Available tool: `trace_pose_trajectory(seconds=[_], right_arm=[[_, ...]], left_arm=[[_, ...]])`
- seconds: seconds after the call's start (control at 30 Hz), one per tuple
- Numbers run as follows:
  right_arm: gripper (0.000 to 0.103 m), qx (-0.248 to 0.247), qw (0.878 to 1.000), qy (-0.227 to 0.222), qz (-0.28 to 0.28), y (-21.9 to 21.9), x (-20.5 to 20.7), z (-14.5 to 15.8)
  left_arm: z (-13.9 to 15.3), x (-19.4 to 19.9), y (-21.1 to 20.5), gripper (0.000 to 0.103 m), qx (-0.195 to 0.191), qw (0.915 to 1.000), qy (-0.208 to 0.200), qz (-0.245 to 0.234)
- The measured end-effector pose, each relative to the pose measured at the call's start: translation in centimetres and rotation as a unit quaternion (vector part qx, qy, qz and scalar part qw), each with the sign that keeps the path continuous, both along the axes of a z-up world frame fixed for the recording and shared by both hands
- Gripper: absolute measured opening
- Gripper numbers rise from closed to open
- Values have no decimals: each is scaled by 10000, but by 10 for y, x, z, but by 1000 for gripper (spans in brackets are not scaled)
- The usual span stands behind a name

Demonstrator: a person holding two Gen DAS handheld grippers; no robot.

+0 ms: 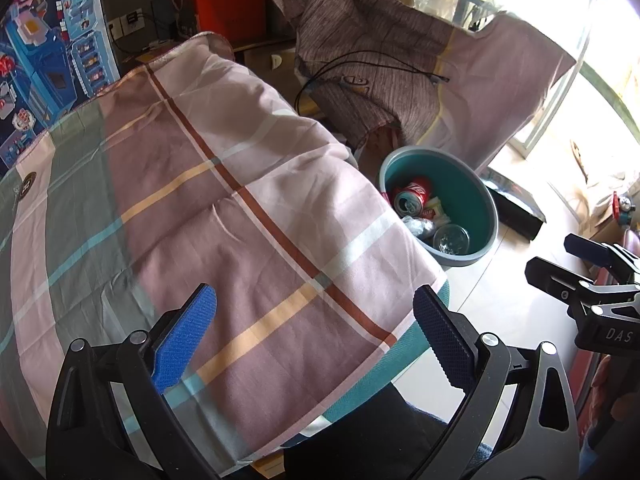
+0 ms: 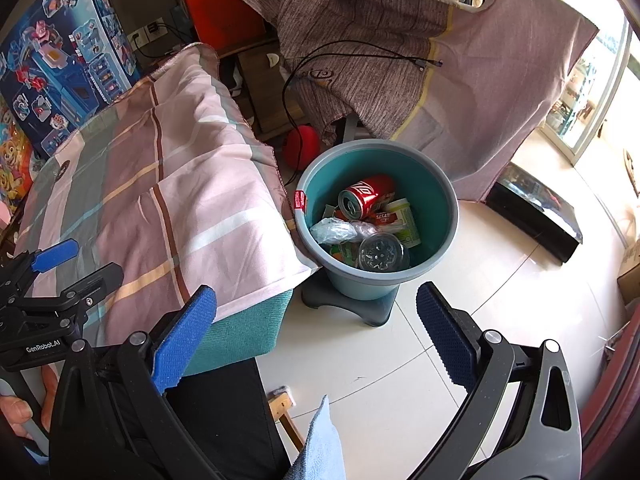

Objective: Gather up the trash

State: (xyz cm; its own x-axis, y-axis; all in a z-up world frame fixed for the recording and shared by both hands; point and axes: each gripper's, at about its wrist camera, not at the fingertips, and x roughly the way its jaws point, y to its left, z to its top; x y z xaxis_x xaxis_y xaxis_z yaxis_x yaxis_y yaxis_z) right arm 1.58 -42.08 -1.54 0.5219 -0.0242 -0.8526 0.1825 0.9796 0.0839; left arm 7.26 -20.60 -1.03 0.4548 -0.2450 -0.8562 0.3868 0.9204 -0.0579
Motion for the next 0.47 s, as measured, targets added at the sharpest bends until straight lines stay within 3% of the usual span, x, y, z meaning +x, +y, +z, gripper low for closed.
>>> trace_pose_trajectory(seconds=[0.47], right_arm=[[96,-111,9999,-14,-24,-1,0,0]], left_arm=[[-6,2,4,99,13,9999,85,110]])
